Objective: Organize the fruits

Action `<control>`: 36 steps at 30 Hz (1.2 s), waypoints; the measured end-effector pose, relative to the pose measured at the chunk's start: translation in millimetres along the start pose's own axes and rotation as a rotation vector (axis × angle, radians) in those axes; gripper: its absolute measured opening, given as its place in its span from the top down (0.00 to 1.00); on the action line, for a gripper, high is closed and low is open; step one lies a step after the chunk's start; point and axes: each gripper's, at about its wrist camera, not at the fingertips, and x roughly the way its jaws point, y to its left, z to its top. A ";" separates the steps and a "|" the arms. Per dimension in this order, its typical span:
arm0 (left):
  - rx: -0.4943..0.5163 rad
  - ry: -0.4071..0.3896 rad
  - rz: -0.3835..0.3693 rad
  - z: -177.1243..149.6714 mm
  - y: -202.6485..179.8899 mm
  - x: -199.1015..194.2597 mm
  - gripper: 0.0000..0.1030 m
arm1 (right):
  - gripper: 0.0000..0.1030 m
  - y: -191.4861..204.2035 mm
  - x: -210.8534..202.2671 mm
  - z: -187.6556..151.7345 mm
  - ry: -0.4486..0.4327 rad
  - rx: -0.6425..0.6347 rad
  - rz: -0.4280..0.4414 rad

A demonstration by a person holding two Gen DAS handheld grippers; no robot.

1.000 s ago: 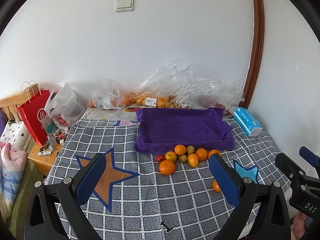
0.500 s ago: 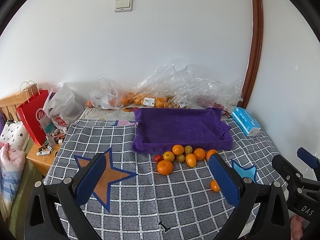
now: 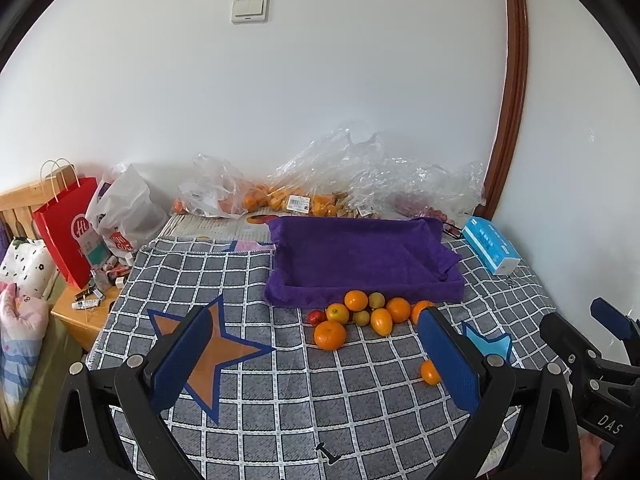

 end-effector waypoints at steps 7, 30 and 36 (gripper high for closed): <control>-0.009 0.009 0.005 -3.1 7.3 7.5 0.00 | 0.00 6.7 5.7 1.4 0.009 -0.011 0.003; -0.073 0.154 0.015 -46.1 56.5 107.3 0.02 | 0.00 6.0 117.1 -36.8 0.198 -0.028 -0.024; -0.102 0.196 0.013 -59.0 69.2 130.1 0.02 | 0.02 -5.0 139.6 -64.7 0.219 -0.012 -0.033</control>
